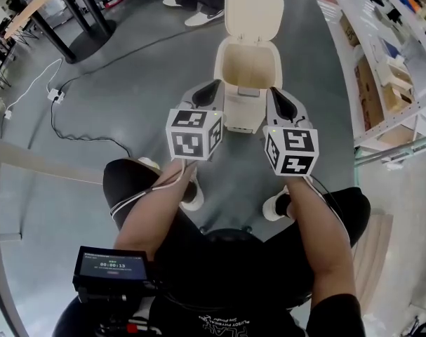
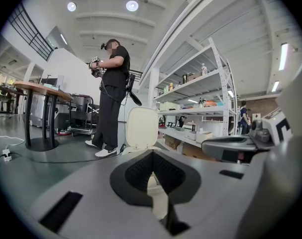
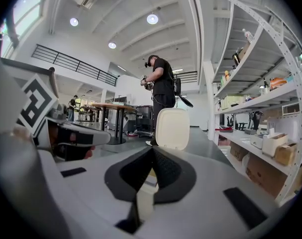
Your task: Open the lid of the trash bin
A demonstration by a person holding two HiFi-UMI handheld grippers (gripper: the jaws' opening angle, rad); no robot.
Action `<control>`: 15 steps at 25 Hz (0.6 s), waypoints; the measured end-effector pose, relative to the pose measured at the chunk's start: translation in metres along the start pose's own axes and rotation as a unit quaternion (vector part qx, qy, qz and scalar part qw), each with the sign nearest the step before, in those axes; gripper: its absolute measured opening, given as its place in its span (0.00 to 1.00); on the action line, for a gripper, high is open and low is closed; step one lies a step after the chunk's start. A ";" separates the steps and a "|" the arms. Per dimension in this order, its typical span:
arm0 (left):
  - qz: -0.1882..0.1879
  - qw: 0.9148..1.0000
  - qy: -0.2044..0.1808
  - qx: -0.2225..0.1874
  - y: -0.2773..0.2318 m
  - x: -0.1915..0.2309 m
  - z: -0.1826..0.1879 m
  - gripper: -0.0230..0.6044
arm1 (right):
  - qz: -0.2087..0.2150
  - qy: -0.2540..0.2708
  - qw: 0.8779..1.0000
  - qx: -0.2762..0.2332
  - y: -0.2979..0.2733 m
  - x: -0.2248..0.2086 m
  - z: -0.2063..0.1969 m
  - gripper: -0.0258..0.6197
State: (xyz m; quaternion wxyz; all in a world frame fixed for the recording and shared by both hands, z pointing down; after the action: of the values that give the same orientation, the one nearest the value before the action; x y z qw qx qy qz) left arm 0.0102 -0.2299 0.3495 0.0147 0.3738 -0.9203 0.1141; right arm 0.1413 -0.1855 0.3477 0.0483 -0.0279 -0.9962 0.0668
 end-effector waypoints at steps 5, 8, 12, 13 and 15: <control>0.008 1.000 -0.007 0.001 0.014 -0.006 -0.002 0.03 | 0.004 0.006 1.000 0.006 0.017 0.001 -0.006 0.05; 0.015 1.000 -0.008 0.004 0.027 -0.006 -0.005 0.03 | 0.006 0.001 1.000 0.003 0.023 0.003 -0.004 0.05; 0.016 1.000 -0.010 0.000 0.040 -0.012 -0.006 0.03 | 0.009 0.007 1.000 -0.002 0.034 0.009 -0.002 0.05; 0.016 1.000 -0.009 -0.003 0.043 -0.014 -0.005 0.03 | 0.009 0.006 1.000 -0.002 0.037 0.010 -0.002 0.05; 0.017 1.000 -0.011 -0.005 0.047 -0.017 -0.005 0.03 | 0.009 0.004 1.000 -0.004 0.041 0.011 -0.001 0.05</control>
State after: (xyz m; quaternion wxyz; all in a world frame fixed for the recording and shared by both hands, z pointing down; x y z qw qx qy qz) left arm -0.0101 -0.1842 0.3431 0.0048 0.3596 -0.9271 0.1060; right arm 0.1327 -0.1442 0.3441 0.0515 -0.0374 -0.9959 0.0636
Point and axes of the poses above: the fingertips, and each gripper's own axes: y backward along the fingers, x to its left, z out of its top, the point moved 3 cm from there along y, backward along the fingers, and after that the axes turned 6 degrees about -z, right-handed, at the moved point
